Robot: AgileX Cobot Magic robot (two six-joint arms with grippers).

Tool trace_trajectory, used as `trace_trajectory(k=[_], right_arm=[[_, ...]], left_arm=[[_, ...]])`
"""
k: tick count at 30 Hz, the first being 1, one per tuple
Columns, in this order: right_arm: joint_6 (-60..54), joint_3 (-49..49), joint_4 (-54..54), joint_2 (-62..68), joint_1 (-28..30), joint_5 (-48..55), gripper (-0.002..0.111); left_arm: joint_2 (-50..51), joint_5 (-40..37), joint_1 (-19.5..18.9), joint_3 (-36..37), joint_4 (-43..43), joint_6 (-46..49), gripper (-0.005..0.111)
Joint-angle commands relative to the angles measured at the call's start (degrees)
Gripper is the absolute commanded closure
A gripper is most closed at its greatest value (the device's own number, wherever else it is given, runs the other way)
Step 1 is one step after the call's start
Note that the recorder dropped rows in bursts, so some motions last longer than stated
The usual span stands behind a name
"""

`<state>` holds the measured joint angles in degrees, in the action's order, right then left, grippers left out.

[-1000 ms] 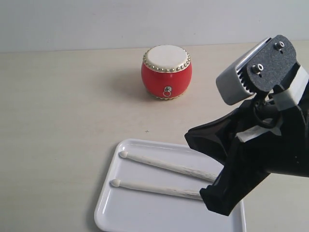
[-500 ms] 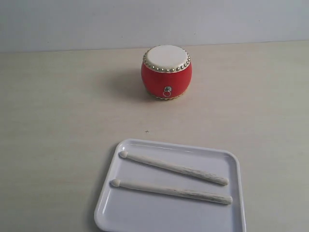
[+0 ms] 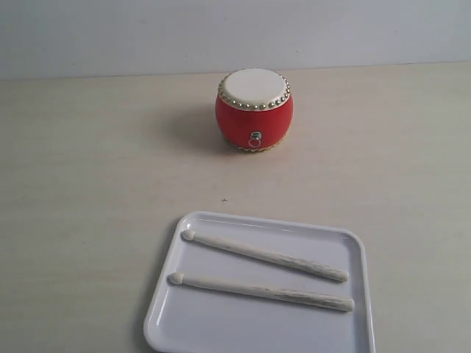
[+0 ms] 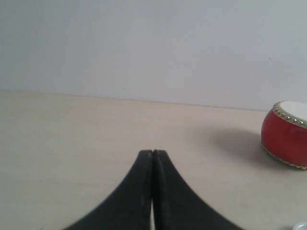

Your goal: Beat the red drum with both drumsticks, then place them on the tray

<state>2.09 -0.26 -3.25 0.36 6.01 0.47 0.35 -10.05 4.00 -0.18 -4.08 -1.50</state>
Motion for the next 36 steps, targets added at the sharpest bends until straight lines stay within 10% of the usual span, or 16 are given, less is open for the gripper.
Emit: trace_trajectory(k=[1,36], right_arm=[[0.96,0.26,0.15,-0.36,-0.64,1.58,0.108],[0.00,0.26,0.01,-0.36,-4.18,11.04,0.108]], left_arm=[[-0.35,0.66,-0.07,0.18,0.24,-0.47,0.107],[-0.35,-1.02,-0.07,0.18,0.24,-0.47,0.107]])
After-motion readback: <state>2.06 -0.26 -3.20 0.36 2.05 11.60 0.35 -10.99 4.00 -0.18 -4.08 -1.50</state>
